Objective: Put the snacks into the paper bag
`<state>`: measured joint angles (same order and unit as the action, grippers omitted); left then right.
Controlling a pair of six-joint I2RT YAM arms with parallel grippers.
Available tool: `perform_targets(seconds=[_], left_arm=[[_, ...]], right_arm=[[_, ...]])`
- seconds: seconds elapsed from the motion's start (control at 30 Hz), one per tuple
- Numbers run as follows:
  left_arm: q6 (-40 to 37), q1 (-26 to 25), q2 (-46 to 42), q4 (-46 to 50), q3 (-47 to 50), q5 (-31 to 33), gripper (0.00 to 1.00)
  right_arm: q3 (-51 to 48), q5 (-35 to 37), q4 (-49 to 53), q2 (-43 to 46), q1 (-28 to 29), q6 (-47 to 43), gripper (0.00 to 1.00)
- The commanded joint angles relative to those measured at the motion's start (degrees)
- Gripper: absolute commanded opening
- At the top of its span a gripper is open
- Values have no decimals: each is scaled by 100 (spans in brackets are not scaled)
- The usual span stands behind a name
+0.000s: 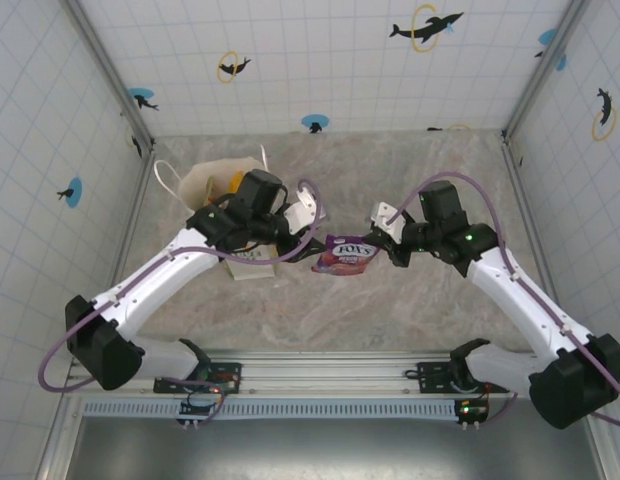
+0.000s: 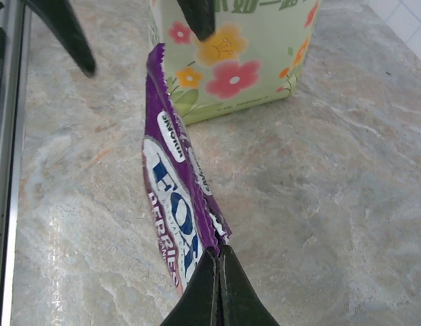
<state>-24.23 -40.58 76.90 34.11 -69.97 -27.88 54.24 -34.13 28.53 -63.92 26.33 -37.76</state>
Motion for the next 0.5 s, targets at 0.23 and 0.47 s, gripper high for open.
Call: perform_targets(seconds=[0.23,0.47], left_arm=[[-324,-195,290,-198,160,-563,58],[-234,-266,296,-487,256,-761,50]], right_arm=[[-76,-483,27,445,-40,-109,0],[-120,-598,-274,555,-38,69,0]])
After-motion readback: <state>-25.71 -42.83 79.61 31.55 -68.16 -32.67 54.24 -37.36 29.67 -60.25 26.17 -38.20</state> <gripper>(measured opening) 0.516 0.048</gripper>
